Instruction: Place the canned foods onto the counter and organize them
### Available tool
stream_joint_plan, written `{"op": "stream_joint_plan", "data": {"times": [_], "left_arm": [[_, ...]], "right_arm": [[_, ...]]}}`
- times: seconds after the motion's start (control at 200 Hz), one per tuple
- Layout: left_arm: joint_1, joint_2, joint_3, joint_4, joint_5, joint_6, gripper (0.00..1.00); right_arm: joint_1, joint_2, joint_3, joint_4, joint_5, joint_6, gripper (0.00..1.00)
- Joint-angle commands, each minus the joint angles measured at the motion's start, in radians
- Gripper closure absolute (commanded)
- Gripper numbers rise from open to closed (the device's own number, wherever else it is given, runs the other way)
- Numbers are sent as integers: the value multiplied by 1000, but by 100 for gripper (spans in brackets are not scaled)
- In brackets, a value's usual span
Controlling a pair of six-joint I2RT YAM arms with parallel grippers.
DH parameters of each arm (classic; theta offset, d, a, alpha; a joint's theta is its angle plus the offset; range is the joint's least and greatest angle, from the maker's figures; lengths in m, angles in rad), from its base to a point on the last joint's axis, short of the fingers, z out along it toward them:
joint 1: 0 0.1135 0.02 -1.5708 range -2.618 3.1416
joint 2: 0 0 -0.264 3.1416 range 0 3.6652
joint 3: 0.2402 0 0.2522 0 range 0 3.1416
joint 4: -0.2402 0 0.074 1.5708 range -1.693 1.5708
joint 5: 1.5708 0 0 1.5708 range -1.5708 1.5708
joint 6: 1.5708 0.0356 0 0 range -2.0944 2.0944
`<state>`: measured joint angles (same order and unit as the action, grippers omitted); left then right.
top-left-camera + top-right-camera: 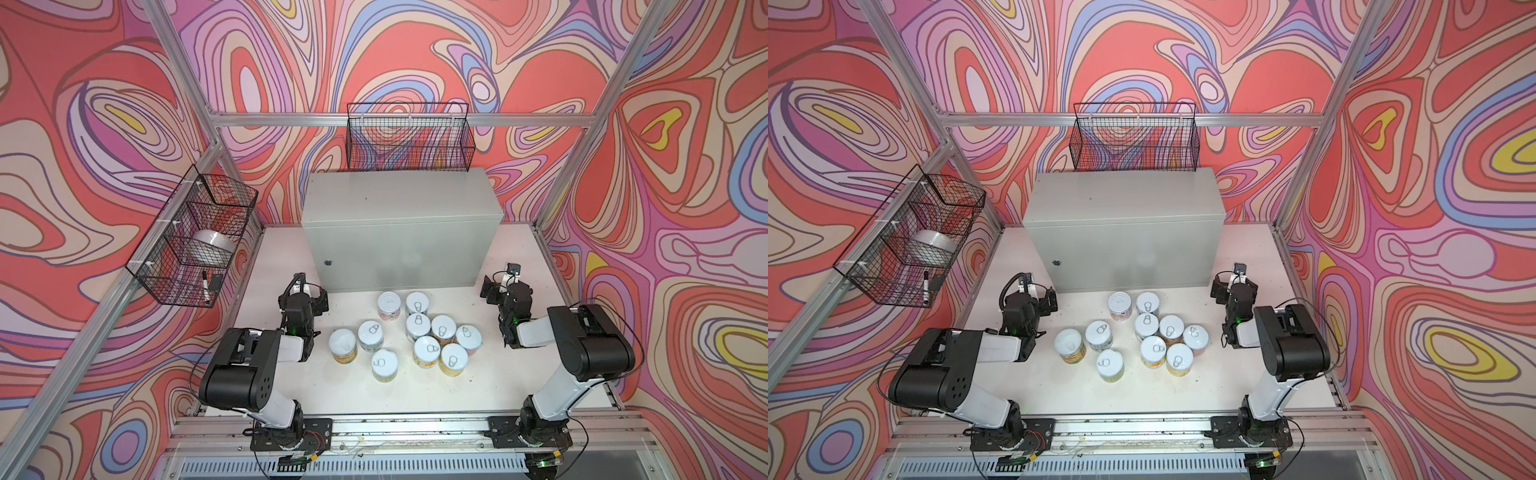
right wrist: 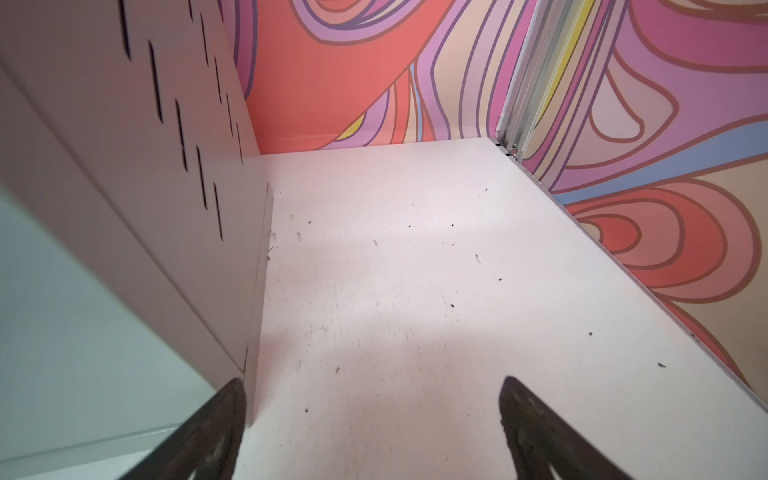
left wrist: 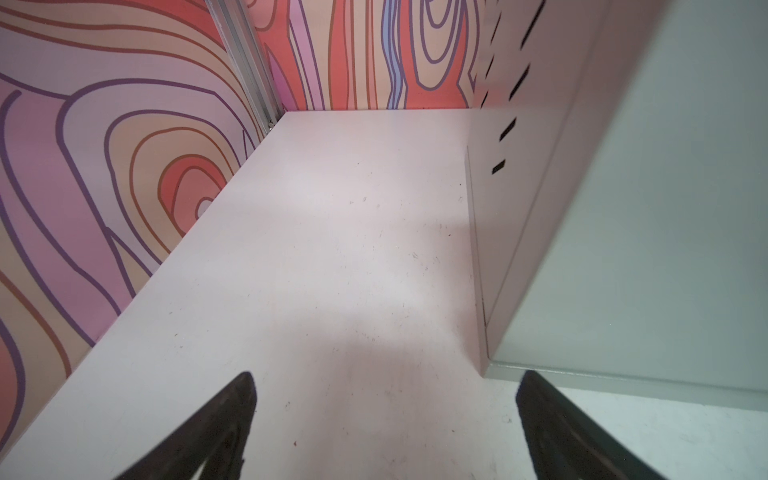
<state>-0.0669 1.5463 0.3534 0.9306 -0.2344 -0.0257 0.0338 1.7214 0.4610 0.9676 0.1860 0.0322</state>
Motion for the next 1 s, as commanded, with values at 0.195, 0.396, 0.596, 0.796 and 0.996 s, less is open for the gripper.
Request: {"op": "stream_joint_plan", "data": {"times": [0.195,0.396,0.596,0.796,0.996], "left_arm": [[7,1,7,1,11,11,0],[26,-1,15,-21,38,-4,0],[26,-2,14,-24,38,-4,0],[-3,-64,-10,-27,-23,3,0],[-128,-399,-10,-248,-279,-13,0]], "right_arm": [[-5,-5,5,-1,-5,8,2],[-5,-5,4,-1,-4,8,2],[-5,-5,1,7,-4,6,2],[-5,-6,-1,13,1,3,2],[-6,-6,1,12,0,3,2]]}}
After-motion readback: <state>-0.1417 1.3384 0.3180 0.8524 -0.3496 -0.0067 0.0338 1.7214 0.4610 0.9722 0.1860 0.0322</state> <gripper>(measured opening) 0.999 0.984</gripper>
